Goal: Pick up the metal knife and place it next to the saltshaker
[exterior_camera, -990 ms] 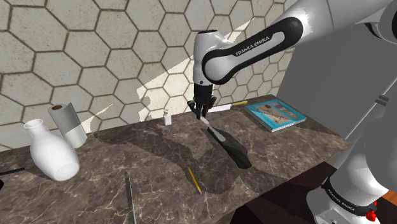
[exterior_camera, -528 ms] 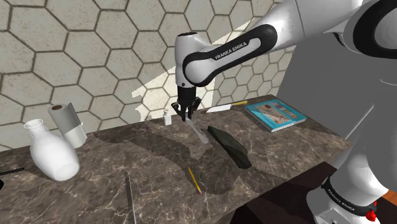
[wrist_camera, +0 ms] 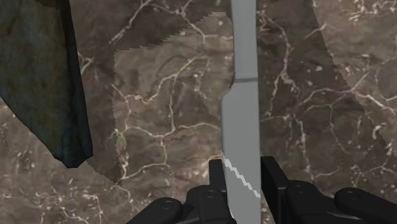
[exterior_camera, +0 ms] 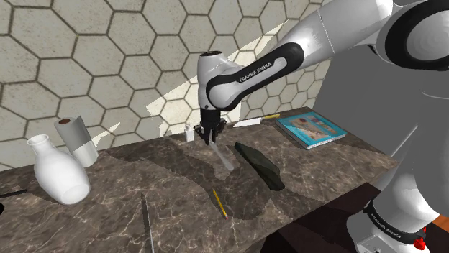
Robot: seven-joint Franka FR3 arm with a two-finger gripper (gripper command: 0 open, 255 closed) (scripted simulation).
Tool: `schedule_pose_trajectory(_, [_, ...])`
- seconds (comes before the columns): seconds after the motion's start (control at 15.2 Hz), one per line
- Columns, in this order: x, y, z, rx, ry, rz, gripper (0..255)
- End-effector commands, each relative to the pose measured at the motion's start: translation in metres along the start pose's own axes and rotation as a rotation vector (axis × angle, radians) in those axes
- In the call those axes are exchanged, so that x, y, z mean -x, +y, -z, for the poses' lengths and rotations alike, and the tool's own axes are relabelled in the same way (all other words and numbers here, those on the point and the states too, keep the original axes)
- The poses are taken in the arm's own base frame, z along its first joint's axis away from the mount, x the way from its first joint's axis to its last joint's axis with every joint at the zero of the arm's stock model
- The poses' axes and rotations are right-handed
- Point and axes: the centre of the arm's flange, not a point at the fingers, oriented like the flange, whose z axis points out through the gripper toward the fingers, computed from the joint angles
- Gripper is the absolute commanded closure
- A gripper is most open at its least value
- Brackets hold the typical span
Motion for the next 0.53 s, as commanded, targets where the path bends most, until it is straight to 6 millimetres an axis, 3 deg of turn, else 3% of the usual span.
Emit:
schedule_pose_trajectory(0.0, [0.000,0.000,-0.010,0.000,0.001,0.000,255])
schedule_pose_trajectory(0.46, [0.000,-0.001,-0.047,0.000,0.001,0.000,255])
